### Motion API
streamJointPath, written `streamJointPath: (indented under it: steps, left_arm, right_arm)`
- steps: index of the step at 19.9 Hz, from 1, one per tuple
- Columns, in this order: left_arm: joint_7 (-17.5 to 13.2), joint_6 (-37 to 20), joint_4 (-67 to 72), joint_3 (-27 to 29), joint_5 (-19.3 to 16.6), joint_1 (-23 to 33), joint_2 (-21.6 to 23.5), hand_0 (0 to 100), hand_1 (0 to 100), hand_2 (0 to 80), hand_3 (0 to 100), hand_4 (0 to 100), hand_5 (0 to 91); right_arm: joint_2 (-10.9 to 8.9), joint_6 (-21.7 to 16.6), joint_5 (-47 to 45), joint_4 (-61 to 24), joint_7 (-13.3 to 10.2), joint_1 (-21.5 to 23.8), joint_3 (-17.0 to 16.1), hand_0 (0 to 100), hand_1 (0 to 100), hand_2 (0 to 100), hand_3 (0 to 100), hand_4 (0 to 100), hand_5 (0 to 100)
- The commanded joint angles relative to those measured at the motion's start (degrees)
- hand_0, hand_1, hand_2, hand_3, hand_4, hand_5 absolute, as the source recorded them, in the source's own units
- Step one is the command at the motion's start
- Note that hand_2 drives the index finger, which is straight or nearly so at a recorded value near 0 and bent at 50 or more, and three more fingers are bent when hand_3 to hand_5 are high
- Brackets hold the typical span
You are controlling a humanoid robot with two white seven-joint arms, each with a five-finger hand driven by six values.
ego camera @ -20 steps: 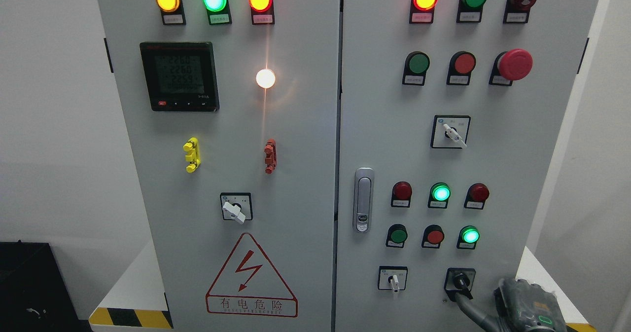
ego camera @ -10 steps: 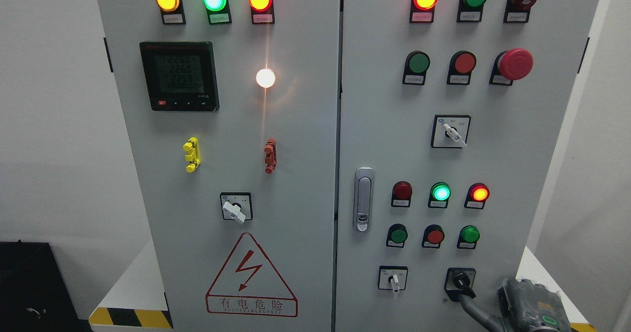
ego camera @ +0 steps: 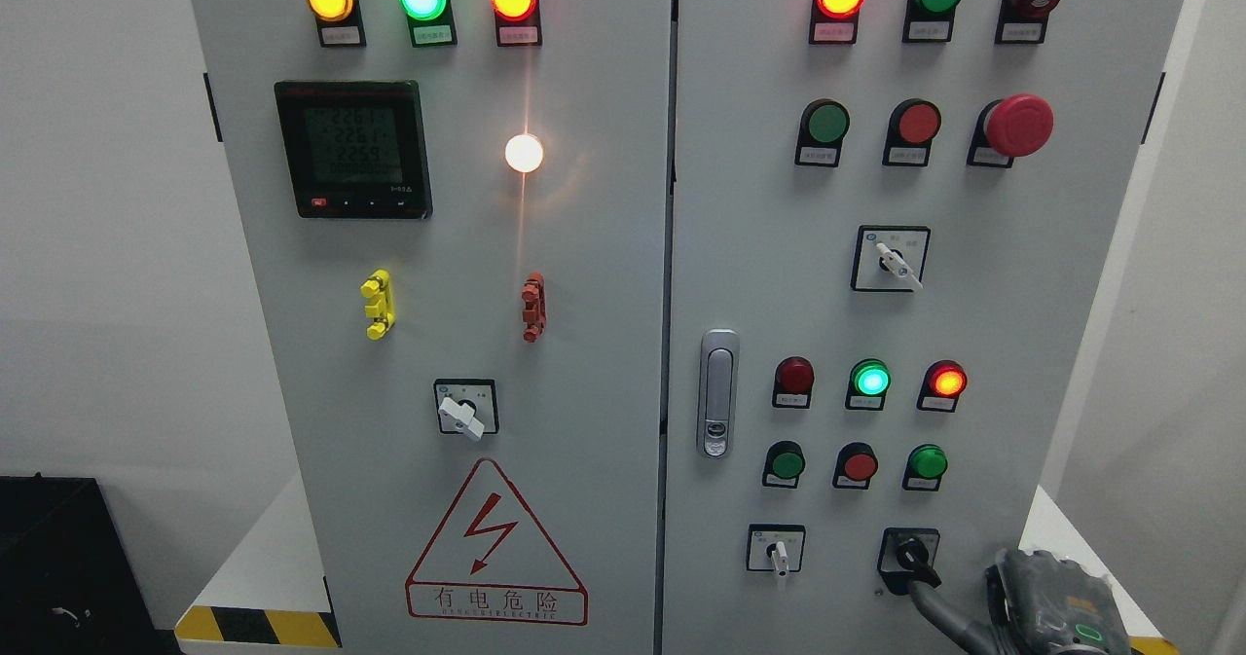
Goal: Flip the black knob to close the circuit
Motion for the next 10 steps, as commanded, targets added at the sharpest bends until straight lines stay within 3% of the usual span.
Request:
streamJointPath:
  steps: [1,7,10]
  left_arm:
    - [0.04,0.0,0.0,0.0,0.0,0.0,0.0,12,56,0.0,0,0,0.0]
    - [0.04,0.0,0.0,0.0,0.0,0.0,0.0,12,56,0.0,0,0,0.0]
    - [0.04,0.0,0.0,0.0,0.0,0.0,0.0,12,56,0.0,0,0,0.0]
  right_arm:
    - [0.43,0.04,-0.11,-0.77,-0.38,0.18,0.4,0,0,90,100,98,100]
    - [1.04,-0.05,-0.2,-1.21,-0.56,0.71,2.6,0,0,90,100,97,100]
    - [2.36,-0.14,-0.2,-1.3,-0.56,1.15,3.57,0,0,90,100,97,100]
